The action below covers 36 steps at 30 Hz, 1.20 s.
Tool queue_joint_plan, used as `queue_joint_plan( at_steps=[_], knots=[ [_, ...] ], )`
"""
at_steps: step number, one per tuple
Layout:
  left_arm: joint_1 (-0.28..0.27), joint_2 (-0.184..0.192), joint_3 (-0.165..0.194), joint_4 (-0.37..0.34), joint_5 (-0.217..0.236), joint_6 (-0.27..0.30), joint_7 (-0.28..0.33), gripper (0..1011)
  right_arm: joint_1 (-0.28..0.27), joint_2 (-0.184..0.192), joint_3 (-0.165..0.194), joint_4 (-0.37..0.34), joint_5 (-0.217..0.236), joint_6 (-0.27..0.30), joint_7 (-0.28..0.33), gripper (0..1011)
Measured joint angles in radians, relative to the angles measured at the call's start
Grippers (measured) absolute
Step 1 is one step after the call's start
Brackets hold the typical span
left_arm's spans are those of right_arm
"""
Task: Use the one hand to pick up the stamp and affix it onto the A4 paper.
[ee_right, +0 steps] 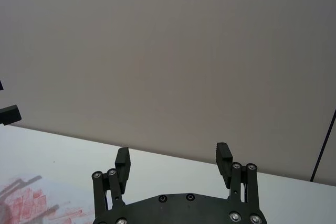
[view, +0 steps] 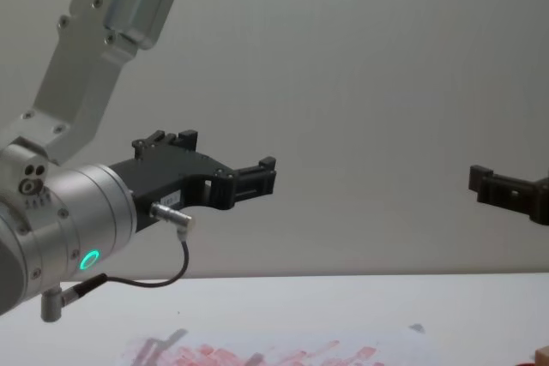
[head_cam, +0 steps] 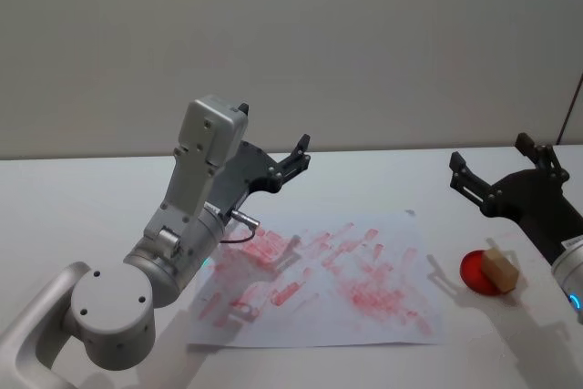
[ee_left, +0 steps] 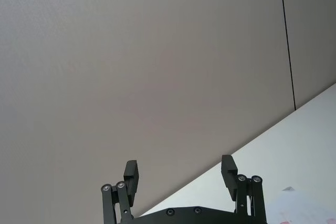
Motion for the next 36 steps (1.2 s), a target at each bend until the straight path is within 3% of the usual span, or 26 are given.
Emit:
queue_joint_plan(
  at_steps=[22,36],
  knots=[
    [0.000,0.000,0.000,0.000,0.000,0.000,0.000,1001,-0.006,0.003,0.001,-0.003,0.002,0.003,-0.002,1001],
    [0.000,0.000,0.000,0.000,0.000,0.000,0.000,1001,-0.097,0.053,0.019,-0.086,0.042,0.092,-0.046,1001]
  ],
)
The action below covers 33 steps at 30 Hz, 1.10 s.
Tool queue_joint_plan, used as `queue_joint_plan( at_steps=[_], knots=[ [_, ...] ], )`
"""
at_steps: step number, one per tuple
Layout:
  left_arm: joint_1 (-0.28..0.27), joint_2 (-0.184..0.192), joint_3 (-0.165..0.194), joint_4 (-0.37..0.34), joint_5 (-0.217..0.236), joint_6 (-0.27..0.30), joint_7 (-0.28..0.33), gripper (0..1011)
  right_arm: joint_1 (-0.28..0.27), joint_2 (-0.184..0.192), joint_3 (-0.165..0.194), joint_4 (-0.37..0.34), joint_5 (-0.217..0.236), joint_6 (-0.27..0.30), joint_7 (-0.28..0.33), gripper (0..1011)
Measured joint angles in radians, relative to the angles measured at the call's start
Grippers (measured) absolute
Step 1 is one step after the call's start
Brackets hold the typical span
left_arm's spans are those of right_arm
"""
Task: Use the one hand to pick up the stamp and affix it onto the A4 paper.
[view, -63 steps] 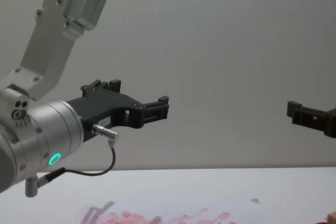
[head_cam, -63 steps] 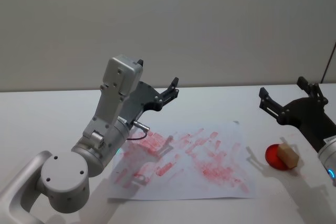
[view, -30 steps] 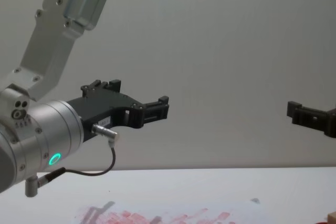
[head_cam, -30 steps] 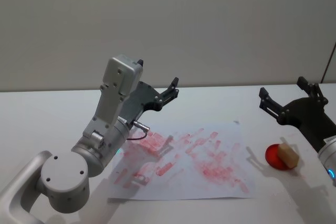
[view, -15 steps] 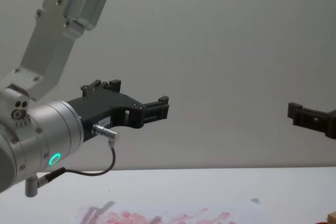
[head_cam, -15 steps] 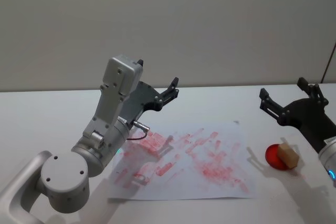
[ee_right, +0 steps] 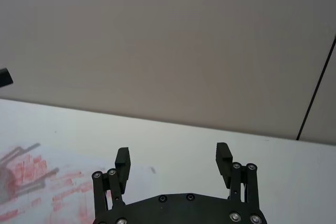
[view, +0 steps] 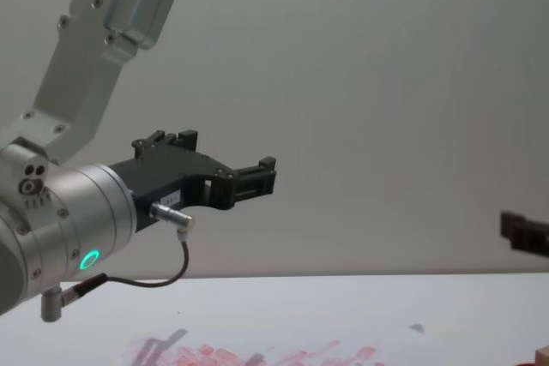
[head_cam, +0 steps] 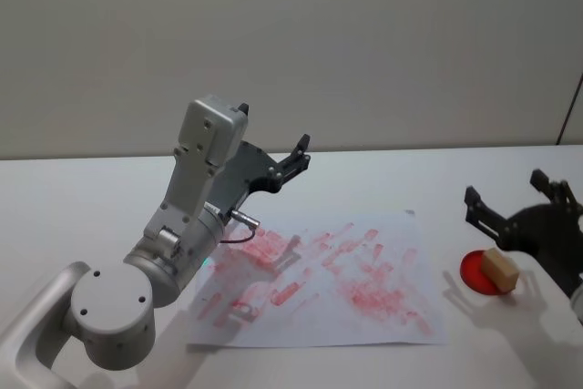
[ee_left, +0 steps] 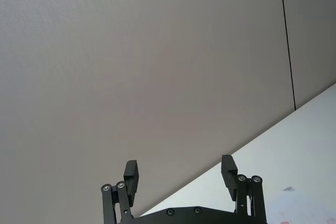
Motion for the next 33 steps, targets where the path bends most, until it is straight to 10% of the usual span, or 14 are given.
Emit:
queue_joint_plan(
  at_steps=[16,33],
  knots=[
    [0.000,0.000,0.000,0.000,0.000,0.000,0.000,1001,-0.110,0.070,0.035,-0.068,0.071,0.165,-0.062,1001],
    [0.000,0.000,0.000,0.000,0.000,0.000,0.000,1001,-0.048,0.068,0.041,0.010,0.063,0.265,0.006,1001]
  ],
)
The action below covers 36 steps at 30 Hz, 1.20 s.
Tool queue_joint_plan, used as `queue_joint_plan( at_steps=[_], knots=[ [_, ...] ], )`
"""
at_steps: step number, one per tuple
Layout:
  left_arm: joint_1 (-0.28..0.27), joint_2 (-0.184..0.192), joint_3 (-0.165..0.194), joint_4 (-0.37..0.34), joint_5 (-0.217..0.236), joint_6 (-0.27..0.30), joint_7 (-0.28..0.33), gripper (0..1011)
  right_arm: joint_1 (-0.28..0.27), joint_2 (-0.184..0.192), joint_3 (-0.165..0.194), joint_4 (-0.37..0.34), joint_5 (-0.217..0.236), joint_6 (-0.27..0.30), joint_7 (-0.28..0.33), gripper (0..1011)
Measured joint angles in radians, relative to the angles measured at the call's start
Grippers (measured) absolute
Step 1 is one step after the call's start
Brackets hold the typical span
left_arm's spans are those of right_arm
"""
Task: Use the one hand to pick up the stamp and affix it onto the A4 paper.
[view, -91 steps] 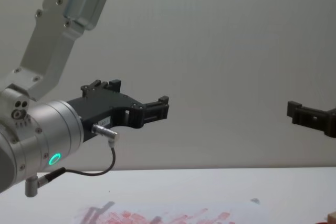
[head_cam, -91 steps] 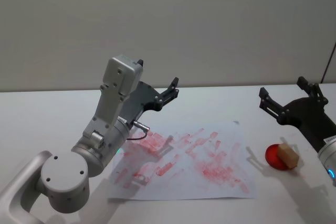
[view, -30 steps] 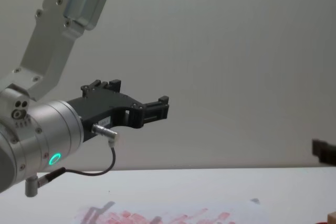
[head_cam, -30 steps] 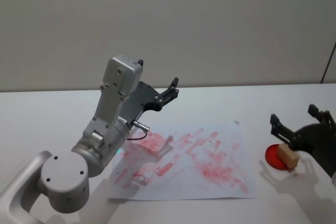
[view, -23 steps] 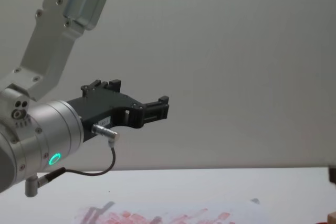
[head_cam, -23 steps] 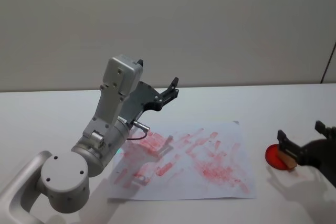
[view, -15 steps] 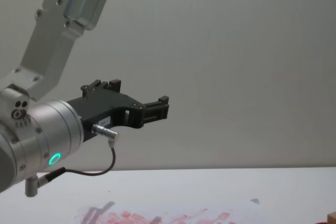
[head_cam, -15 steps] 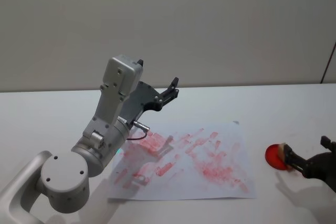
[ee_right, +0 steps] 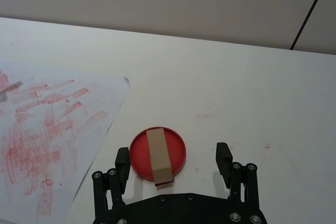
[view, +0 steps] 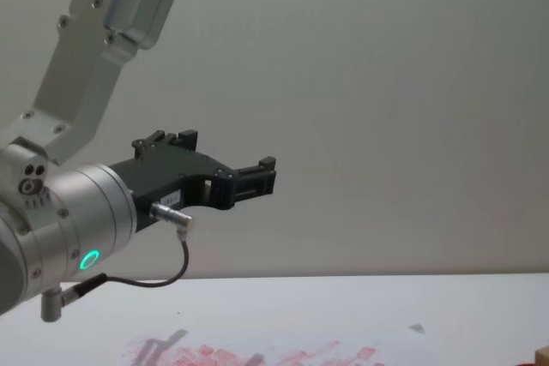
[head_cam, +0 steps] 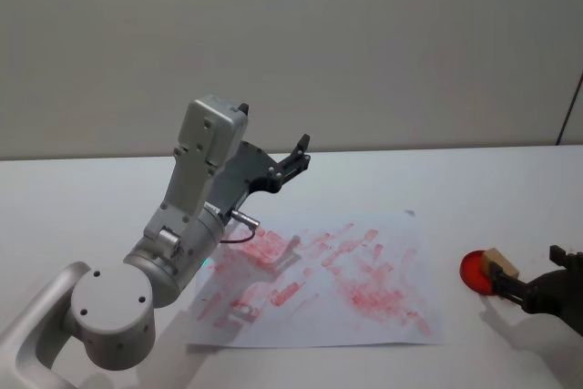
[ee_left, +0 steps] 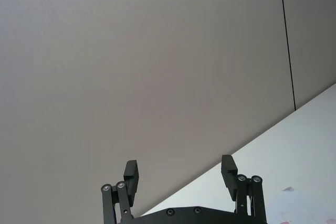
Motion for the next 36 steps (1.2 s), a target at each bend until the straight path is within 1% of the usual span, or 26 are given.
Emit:
queue_joint_plan(
  at_steps=[3,4,10,19,21,22,23,24,26,31,32,33,34,35,36],
  knots=[
    [0.000,0.000,0.000,0.000,0.000,0.000,0.000,1001,0.026,-0.007,-0.003,0.027,-0.010,0.018,0.026,1001],
    [0.000,0.000,0.000,0.000,0.000,0.000,0.000,1001,0.026,-0.007,-0.003,0.027,-0.010,0.018,0.026,1001],
    [0.000,0.000,0.000,0.000,0.000,0.000,0.000,1001,0.070,-0.021,-0.011,0.077,-0.029,0.040,0.071,1001],
    [0.000,0.000,0.000,0.000,0.000,0.000,0.000,1001,0.124,-0.044,-0.025,0.137,-0.056,0.056,0.129,1001],
    [0.000,0.000,0.000,0.000,0.000,0.000,0.000,1001,0.128,-0.046,-0.026,0.141,-0.057,0.057,0.133,997],
    [0.000,0.000,0.000,0.000,0.000,0.000,0.000,1001,0.134,-0.048,-0.027,0.148,-0.060,0.059,0.139,960],
    [0.000,0.000,0.000,0.000,0.000,0.000,0.000,1001,0.136,-0.050,-0.028,0.151,-0.061,0.060,0.141,949],
    [0.000,0.000,0.000,0.000,0.000,0.000,0.000,1001,0.141,-0.052,-0.029,0.156,-0.063,0.061,0.145,909],
    [0.000,0.000,0.000,0.000,0.000,0.000,0.000,1001,0.145,-0.053,-0.030,0.160,-0.065,0.062,0.150,879],
    [0.000,0.000,0.000,0.000,0.000,0.000,0.000,1001,0.157,-0.058,-0.034,0.173,-0.071,0.065,0.161,718],
    [0.000,0.000,0.000,0.000,0.000,0.000,0.000,1001,0.158,-0.059,-0.034,0.174,-0.072,0.065,0.162,704],
    [0.000,0.000,0.000,0.000,0.000,0.000,0.000,1001,0.160,-0.059,-0.034,0.177,-0.073,0.066,0.165,659],
    [0.000,0.000,0.000,0.000,0.000,0.000,0.000,1001,0.161,-0.060,-0.035,0.178,-0.073,0.066,0.166,644],
    [0.000,0.000,0.000,0.000,0.000,0.000,0.000,1001,0.162,-0.060,-0.035,0.179,-0.074,0.066,0.167,599],
    [0.000,0.000,0.000,0.000,0.000,0.000,0.000,1001,0.163,-0.061,-0.035,0.180,-0.074,0.067,0.168,579]
  ],
)
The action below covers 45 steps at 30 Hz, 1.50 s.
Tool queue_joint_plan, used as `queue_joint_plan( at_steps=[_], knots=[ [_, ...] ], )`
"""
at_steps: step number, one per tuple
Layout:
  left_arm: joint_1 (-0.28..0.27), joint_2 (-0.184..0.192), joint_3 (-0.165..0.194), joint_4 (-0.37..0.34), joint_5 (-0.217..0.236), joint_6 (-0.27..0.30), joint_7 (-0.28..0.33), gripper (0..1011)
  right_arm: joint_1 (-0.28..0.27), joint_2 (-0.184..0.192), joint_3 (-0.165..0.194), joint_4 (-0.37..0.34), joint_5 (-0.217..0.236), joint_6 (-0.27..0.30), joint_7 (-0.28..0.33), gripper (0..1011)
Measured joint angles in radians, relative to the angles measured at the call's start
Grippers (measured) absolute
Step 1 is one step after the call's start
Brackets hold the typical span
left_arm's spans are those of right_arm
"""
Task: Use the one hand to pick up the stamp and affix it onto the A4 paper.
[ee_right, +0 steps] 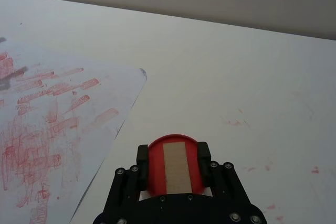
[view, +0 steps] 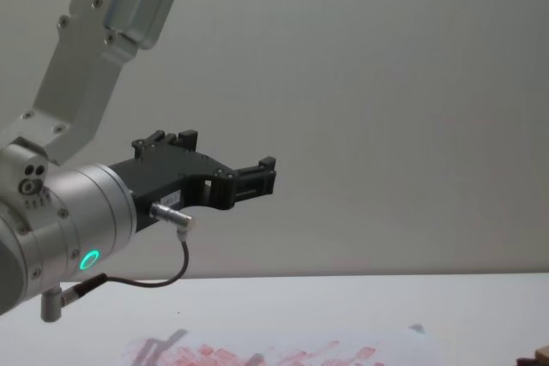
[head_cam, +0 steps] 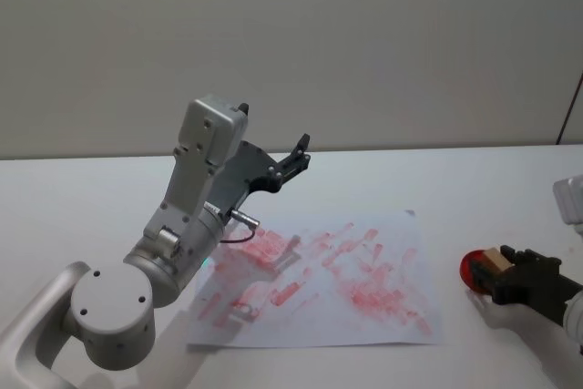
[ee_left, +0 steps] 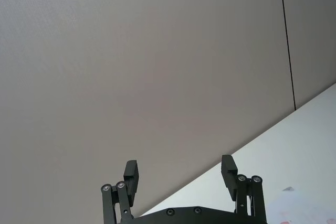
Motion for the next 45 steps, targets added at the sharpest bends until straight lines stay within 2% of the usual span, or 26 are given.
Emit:
queue_joint_plan(
  at_steps=[6,7,10,12,20,29,36,45],
  knots=[
    [0.000,0.000,0.000,0.000,0.000,0.000,0.000,1001,0.006,-0.003,-0.002,0.006,-0.003,0.001,0.006,376],
    [0.000,0.000,0.000,0.000,0.000,0.000,0.000,1001,0.006,-0.003,-0.002,0.007,-0.003,0.002,0.007,376],
    [0.000,0.000,0.000,0.000,0.000,0.000,0.000,1001,0.007,-0.003,-0.002,0.008,-0.004,0.002,0.009,248],
    [0.000,0.000,0.000,0.000,0.000,0.000,0.000,1001,0.007,-0.003,-0.002,0.008,-0.005,0.002,0.009,224],
    [0.000,0.000,0.000,0.000,0.000,0.000,0.000,1001,0.016,-0.005,-0.003,0.008,-0.021,-0.018,0.012,220],
    [0.000,0.000,0.000,0.000,0.000,0.000,0.000,1001,0.057,-0.017,-0.010,0.010,-0.061,-0.070,0.054,220],
    [0.000,0.000,0.000,0.000,0.000,0.000,0.000,1001,0.112,-0.039,-0.022,0.028,-0.089,-0.119,0.120,220],
    [0.000,0.000,0.000,0.000,0.000,0.000,0.000,1001,0.200,-0.081,-0.042,0.093,-0.108,-0.175,0.232,220]
  ],
)
